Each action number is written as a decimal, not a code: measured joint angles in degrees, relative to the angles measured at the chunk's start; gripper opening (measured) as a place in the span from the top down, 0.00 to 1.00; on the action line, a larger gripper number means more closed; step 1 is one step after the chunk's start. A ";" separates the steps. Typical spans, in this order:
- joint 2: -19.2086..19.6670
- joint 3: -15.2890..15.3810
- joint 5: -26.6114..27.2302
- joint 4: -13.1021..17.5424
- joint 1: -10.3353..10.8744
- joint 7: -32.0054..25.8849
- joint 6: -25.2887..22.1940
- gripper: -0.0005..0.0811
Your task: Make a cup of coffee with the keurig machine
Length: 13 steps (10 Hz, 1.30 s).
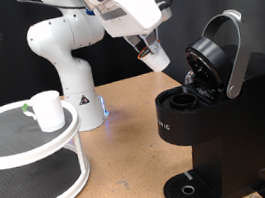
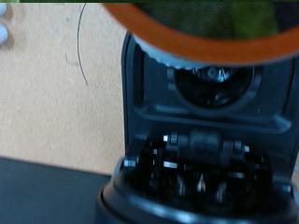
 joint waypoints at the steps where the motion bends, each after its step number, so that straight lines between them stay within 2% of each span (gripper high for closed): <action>1: 0.00 0.00 1.06 0.01 0.17 -0.44 -0.47 0.43; 8: 3.13 2.56 0.67 -0.06 0.44 -0.23 -0.78 0.43; 13: 4.47 4.71 0.54 -1.66 0.45 -0.08 2.28 0.43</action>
